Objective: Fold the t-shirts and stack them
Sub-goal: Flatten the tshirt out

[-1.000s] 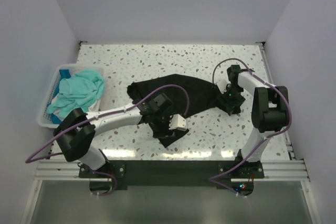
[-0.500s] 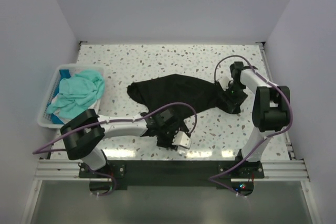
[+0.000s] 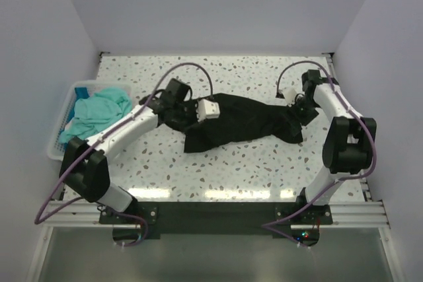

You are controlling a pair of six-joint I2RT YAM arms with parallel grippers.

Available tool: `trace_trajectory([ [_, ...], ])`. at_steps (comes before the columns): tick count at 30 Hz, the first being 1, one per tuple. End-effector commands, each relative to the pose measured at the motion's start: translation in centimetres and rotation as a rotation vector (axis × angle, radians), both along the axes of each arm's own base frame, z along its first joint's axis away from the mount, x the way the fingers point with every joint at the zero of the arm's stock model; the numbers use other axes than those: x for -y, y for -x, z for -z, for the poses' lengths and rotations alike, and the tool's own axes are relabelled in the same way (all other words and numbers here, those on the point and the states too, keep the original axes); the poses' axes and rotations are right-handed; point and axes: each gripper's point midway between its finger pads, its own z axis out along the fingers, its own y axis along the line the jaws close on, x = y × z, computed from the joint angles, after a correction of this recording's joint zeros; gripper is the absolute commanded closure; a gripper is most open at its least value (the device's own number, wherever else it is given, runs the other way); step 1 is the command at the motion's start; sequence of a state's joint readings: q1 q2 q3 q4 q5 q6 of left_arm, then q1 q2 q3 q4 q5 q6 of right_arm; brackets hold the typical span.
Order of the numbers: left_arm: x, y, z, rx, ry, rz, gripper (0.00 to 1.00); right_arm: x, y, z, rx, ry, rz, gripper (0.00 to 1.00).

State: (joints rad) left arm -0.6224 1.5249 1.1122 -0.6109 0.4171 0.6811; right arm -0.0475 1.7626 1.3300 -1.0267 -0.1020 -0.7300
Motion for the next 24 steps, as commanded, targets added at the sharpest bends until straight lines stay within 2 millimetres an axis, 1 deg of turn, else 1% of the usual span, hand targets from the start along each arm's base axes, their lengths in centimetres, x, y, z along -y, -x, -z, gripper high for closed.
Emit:
trace_trajectory([
  [1, -1.6, -1.1, -5.9, -0.041, 0.117, -0.064, 1.00, -1.3, -0.6, -2.9, 0.079, -0.069, -0.069, 0.30],
  [2, -2.1, -1.6, -6.2, -0.047, 0.119, -0.091, 1.00, -1.5, -0.5, -3.0, 0.083, -0.077, -0.079, 0.30],
  [3, -2.5, -2.4, -6.1, -0.060, 0.122, -0.118, 1.00, -1.7, -0.5, -3.2, 0.089, -0.090, -0.087, 0.31],
  [4, -3.6, -3.9, -7.0, -0.057, 0.149, -0.168, 1.00, -1.8, -0.4, -3.2, 0.090, -0.093, -0.089, 0.31],
  [5, -4.3, -4.8, -7.2, -0.073, 0.163, -0.217, 1.00, -1.9, -0.4, -3.2, 0.090, -0.094, -0.095, 0.32],
  [6, -4.9, -5.7, -6.9, -0.094, 0.176, -0.258, 1.00, -2.0, -0.3, -3.1, 0.088, -0.096, -0.100, 0.32],
  [7, -6.5, -7.2, -7.1, -0.102, 0.204, -0.321, 1.00, -2.0, 0.0, -2.9, 0.079, -0.097, -0.106, 0.33],
  [8, -7.0, -8.1, -6.8, -0.129, 0.211, -0.367, 1.00, -2.2, 0.2, -2.6, 0.074, -0.098, -0.121, 0.34],
  [9, -7.9, -8.8, -6.6, -0.138, 0.212, -0.402, 1.00, -2.3, 0.7, -2.2, 0.061, -0.099, -0.128, 0.35],
  [10, -8.3, -9.2, -6.3, -0.143, 0.201, -0.419, 1.00, -2.4, 0.9, -1.9, 0.056, -0.097, -0.135, 0.35],
  [12, -8.8, -10.7, -5.9, -0.142, 0.198, -0.484, 1.00, -2.8, 1.1, -1.4, 0.056, -0.092, -0.166, 0.38],
  [13, -9.3, -11.3, -5.7, -0.148, 0.198, -0.511, 1.00, -2.6, 1.5, -0.9, 0.045, -0.083, -0.168, 0.39],
  [14, -9.4, -12.1, -5.6, -0.165, 0.200, -0.537, 1.00, -3.5, 1.5, -0.8, 0.052, -0.080, -0.203, 0.39],
  [15, -9.8, -12.5, -5.4, -0.169, 0.196, -0.558, 1.00, -3.6, 1.7, -0.4, 0.042, -0.077, -0.213, 0.41],
  [16, -9.8, -12.8, -5.3, -0.178, 0.195, -0.560, 1.00, -3.6, 1.8, -0.3, 0.044, -0.072, -0.219, 0.41],
  [17, -9.8, -12.7, -4.6, -0.205, 0.179, -0.556, 1.00, -4.0, 1.6, -0.2, 0.052, -0.070, -0.239, 0.42],
  [19, -9.6, -13.1, -4.6, -0.210, 0.187, -0.558, 1.00, -4.5, 1.7, -0.1, 0.056, -0.066, -0.260, 0.44],
  [20, -9.6, -13.1, -4.2, -0.224, 0.184, -0.563, 1.00, -5.2, 1.8, -0.1, 0.061, -0.065, -0.283, 0.45],
  [22, -9.5, -13.4, -4.3, -0.223, 0.188, -0.565, 1.00, -6.1, 2.2, 0.1, 0.064, -0.057, -0.319, 0.48],
  [23, -9.6, -13.5, -4.0, -0.231, 0.179, -0.568, 1.00, -6.0, 1.9, 0.3, 0.082, -0.033, -0.326, 0.49],
  [24, -9.6, -13.5, -4.0, -0.231, 0.176, -0.565, 1.00, -6.0, 2.3, 0.9, 0.068, -0.022, -0.337, 0.51],
])
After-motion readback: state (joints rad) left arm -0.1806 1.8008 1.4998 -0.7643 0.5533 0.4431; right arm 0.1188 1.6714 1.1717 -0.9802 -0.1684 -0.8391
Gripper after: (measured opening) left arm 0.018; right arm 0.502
